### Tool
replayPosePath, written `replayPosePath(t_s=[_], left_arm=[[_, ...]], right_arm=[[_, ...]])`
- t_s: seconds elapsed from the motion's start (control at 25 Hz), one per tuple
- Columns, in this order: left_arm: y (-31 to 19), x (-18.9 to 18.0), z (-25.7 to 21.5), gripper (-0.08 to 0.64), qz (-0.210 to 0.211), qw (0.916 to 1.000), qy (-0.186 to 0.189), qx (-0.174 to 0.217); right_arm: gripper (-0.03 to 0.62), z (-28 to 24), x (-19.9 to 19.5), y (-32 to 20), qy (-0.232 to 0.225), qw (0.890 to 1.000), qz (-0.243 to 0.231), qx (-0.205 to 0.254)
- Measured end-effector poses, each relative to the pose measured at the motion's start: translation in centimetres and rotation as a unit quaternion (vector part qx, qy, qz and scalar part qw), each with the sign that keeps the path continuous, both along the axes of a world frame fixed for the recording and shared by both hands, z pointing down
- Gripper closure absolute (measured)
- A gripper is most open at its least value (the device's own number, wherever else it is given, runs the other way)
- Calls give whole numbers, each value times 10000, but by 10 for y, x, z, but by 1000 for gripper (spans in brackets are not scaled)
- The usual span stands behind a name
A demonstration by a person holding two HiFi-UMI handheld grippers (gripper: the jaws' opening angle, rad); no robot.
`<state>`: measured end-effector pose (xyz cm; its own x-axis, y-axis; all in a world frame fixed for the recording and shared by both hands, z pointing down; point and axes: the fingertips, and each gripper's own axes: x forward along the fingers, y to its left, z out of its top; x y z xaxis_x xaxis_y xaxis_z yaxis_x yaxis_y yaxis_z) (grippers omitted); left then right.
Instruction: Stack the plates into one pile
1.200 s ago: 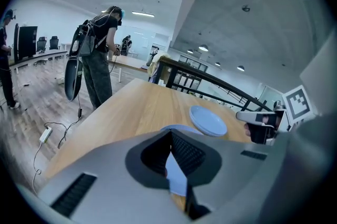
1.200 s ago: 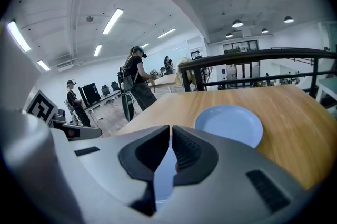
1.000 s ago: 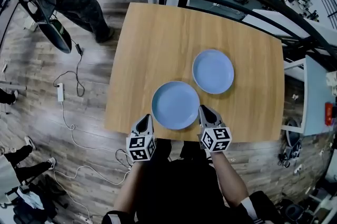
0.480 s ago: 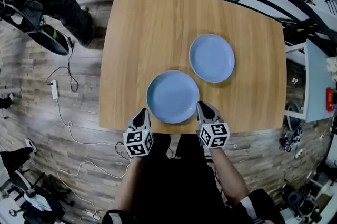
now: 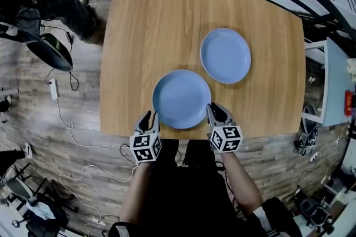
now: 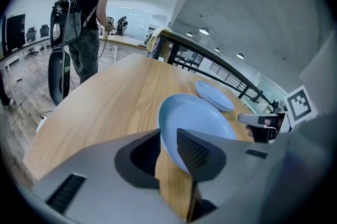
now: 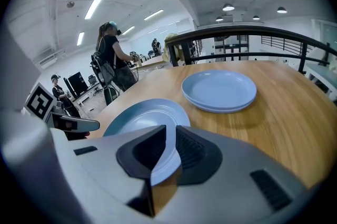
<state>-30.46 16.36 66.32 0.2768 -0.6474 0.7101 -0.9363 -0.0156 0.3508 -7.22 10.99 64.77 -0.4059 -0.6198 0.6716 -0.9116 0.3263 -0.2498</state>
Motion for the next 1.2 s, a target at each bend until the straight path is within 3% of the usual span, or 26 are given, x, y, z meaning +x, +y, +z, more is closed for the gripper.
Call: replayPosePath(t_s=[1.2], left_arm=[[-1,8,41,436,-45,9987,228,-452]], right_arm=[[486,54,16,0,313,9977,108,-584]])
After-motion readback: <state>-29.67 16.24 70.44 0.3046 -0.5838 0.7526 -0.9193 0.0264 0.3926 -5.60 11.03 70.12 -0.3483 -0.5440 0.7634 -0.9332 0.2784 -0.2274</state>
